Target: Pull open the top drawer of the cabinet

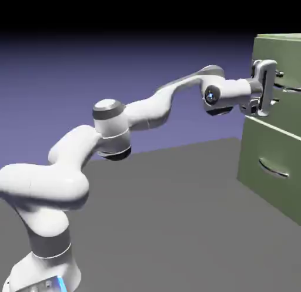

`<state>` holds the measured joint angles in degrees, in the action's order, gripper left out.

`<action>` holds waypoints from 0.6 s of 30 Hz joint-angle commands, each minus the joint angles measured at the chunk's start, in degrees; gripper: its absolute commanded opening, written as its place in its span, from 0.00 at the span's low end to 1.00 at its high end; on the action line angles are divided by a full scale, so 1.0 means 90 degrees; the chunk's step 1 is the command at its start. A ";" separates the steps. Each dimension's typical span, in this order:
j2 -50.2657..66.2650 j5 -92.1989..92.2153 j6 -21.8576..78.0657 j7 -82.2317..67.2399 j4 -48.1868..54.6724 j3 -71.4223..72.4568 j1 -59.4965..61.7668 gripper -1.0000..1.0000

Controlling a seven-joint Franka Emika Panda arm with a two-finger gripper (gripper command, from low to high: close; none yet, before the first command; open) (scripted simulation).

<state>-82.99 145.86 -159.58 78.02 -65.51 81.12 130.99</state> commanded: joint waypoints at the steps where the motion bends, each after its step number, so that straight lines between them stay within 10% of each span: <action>1: -0.0008 -0.0041 -0.0049 0.0070 0.0153 0.0009 0.0101 0.50; 2: -0.0008 -0.0041 -0.0049 0.0070 0.0153 0.0009 0.0101 0.00; 18: -0.0065 0.0669 0.1111 -0.1072 -0.3306 -0.0382 -0.2161 0.00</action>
<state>-83.57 152.18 -149.61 68.34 -95.33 77.65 111.59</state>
